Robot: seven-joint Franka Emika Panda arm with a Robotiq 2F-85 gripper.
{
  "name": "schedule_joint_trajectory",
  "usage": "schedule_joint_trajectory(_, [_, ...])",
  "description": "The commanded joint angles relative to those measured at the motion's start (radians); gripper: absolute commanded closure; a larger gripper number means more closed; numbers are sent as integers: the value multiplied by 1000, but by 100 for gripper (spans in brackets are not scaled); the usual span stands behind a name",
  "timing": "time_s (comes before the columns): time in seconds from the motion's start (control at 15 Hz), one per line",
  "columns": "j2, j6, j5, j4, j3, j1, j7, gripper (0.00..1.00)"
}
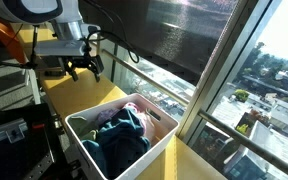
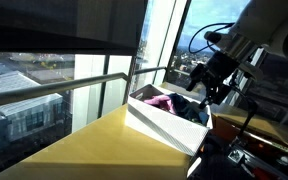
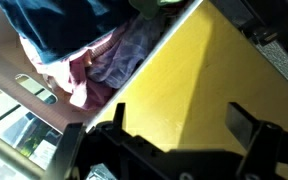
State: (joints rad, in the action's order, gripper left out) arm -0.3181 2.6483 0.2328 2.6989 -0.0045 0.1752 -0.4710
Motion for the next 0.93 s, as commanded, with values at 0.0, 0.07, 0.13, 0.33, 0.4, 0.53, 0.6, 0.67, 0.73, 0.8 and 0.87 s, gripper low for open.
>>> schedule_joint_trajectory(0.0, [1,4,-34,7,13,21,-5,0])
schedule_joint_trajectory(0.07, [1,6,-46,13,16,37,-5,0])
schedule_joint_trajectory(0.13, [1,8,-50,15,17,41,-5,0])
schedule_joint_trajectory(0.33, [1,11,-50,17,15,39,-5,0])
schedule_joint_trajectory(0.4, [1,11,-50,17,15,39,-5,0])
schedule_joint_trajectory(0.53, [1,11,-50,17,15,39,-5,0])
schedule_joint_trajectory(0.6, [1,11,-50,17,15,39,-5,0])
schedule_joint_trajectory(0.67, [1,11,-50,17,15,39,-5,0])
schedule_joint_trajectory(0.73, [1,11,-50,17,15,39,-5,0])
schedule_joint_trajectory(0.8, [1,11,-50,17,15,39,-5,0])
schedule_joint_trajectory(0.87, [1,11,-50,17,15,39,-5,0])
